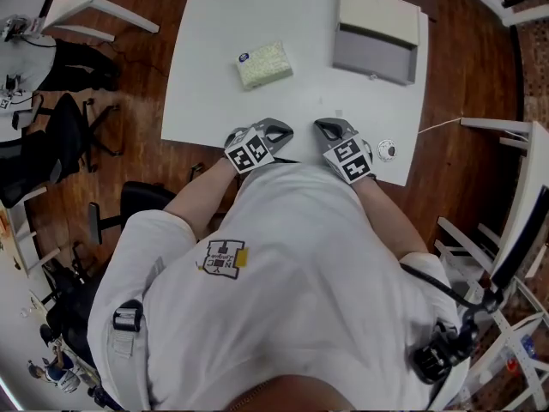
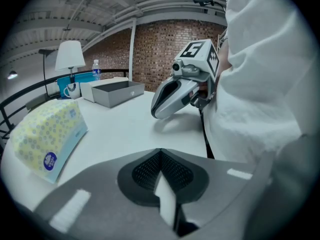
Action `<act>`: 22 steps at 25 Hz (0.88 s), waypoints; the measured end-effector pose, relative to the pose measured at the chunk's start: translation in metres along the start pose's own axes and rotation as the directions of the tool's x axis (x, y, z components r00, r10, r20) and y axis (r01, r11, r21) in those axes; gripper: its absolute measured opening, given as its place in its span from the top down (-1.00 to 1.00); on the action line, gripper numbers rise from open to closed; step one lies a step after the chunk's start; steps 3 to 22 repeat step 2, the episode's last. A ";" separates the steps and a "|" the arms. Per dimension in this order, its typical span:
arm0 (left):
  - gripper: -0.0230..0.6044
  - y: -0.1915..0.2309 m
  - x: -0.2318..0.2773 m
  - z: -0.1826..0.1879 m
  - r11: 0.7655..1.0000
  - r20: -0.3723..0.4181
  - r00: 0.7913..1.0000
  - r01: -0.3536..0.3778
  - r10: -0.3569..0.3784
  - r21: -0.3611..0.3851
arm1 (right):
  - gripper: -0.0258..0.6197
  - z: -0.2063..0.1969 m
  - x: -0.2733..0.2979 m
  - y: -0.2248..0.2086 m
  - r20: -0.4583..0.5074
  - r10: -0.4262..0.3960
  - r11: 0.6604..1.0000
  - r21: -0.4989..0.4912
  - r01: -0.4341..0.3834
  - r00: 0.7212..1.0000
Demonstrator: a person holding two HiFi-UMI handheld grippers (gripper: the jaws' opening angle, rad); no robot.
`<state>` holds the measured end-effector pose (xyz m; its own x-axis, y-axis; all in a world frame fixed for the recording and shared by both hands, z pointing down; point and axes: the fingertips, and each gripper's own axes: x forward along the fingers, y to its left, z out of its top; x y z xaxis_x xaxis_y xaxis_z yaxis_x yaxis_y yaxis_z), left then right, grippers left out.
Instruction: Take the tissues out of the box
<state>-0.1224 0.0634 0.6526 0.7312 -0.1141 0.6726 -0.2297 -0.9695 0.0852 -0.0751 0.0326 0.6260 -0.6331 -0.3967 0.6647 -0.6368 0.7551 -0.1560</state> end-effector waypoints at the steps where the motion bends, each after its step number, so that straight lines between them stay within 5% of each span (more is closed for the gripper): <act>1: 0.93 -0.002 0.001 0.001 1.000 0.001 1.000 0.004 -0.004 0.000 | 0.92 0.000 -0.002 0.000 -0.001 -0.002 1.000 0.000 0.002 1.000; 22: 0.93 -0.003 0.001 0.001 1.000 0.002 1.000 0.008 -0.008 0.001 | 0.92 -0.001 -0.003 0.000 -0.003 -0.003 1.000 0.000 0.003 1.000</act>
